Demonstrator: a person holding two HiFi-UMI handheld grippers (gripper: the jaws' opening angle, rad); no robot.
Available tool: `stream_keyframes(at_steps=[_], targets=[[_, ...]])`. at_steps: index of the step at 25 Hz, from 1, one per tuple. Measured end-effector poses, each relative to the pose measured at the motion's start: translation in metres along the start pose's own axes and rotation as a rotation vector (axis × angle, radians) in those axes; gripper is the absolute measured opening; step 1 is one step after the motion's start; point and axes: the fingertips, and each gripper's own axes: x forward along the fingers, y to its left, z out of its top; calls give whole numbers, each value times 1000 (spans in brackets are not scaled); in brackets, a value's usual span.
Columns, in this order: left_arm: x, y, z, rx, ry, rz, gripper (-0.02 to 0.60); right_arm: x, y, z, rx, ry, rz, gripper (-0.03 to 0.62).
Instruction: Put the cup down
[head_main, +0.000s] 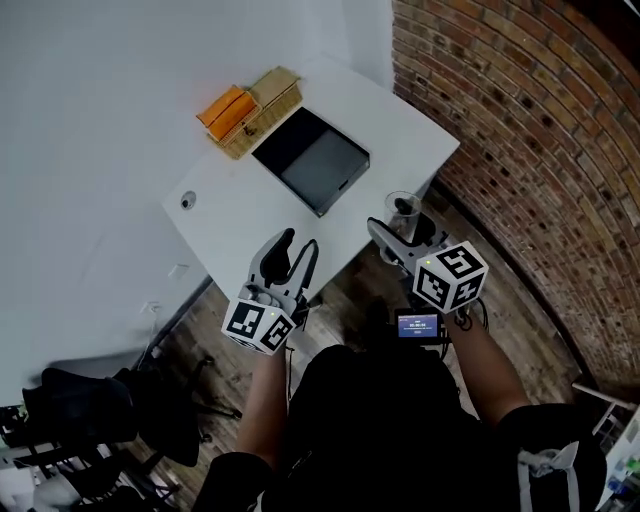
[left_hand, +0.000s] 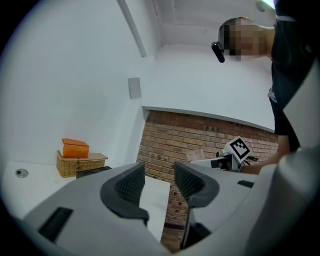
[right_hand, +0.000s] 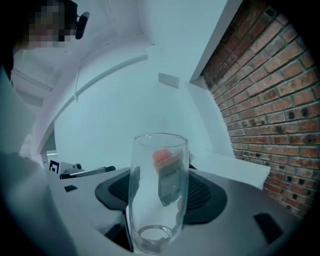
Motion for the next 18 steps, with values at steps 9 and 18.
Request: stream_keyframes(at_steps=[9, 18], targets=[[33, 15, 5, 1, 2, -6, 192, 42, -7, 17, -11, 10, 54, 284], [41, 22, 20, 18, -17, -70, 192, 62, 4, 31, -6, -19, 45, 284]])
